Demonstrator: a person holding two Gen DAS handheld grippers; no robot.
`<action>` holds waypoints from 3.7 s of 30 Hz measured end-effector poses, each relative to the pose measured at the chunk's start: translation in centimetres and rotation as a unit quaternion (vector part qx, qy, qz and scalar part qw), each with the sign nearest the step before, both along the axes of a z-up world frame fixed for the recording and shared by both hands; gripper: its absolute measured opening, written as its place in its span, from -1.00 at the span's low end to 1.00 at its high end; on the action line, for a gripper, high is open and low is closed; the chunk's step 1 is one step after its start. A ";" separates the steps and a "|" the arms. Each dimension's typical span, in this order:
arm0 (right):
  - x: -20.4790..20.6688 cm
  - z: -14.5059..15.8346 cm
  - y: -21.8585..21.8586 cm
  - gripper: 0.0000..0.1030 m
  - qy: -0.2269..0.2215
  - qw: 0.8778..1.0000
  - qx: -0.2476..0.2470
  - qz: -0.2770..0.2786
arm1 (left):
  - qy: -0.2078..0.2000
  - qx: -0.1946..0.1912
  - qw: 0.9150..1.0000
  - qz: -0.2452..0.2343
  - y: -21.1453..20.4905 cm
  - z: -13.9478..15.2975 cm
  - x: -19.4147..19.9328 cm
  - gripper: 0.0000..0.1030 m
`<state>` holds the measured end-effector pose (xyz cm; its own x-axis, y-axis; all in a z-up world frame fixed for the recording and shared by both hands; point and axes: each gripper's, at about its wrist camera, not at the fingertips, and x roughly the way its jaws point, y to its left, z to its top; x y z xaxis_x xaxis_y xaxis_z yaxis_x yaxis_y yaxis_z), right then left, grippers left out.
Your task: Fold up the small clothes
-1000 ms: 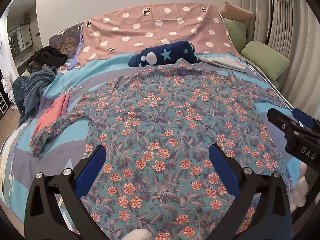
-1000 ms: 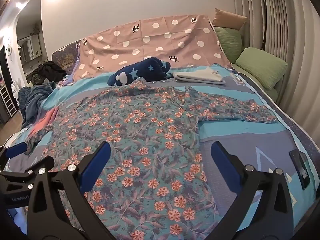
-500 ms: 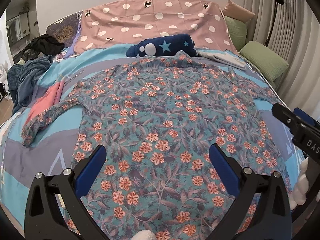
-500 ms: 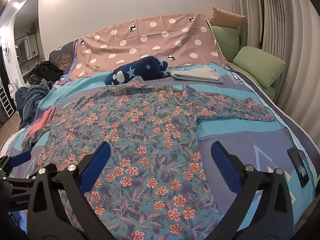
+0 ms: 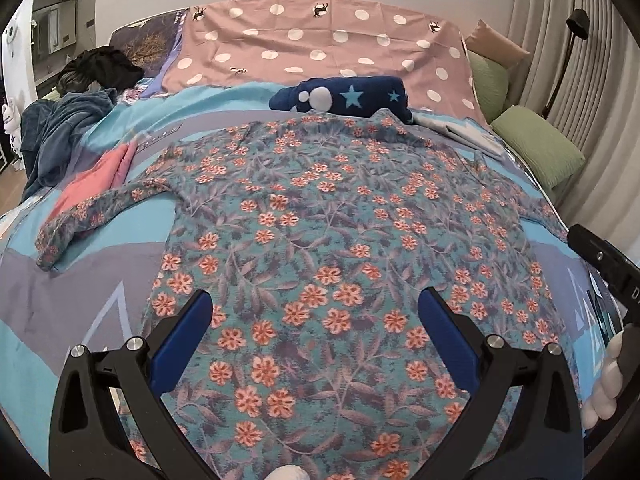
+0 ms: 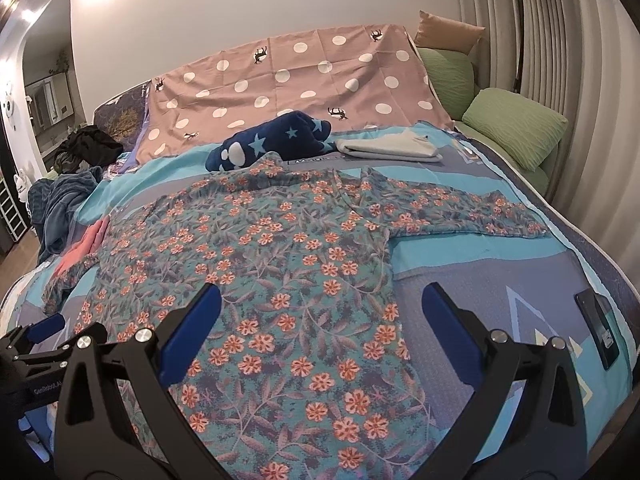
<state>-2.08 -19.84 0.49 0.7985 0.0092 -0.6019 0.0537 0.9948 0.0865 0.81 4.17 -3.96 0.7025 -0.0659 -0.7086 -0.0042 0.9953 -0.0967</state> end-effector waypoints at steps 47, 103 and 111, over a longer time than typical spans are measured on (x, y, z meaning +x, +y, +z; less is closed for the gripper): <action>-0.2 0.7 0.7 0.96 -0.006 1.000 -0.002 -0.004 | -0.019 -0.036 0.999 -0.007 2.2 -0.3 -0.8 0.77; 11.5 -4.3 7.0 0.96 0.099 0.993 -0.009 0.070 | -0.008 -0.481 0.725 0.493 47.0 -17.1 4.7 0.02; 12.5 -4.2 8.0 0.96 0.095 0.992 -0.007 0.088 | -0.064 -0.469 0.725 0.501 48.7 -14.6 4.2 -0.88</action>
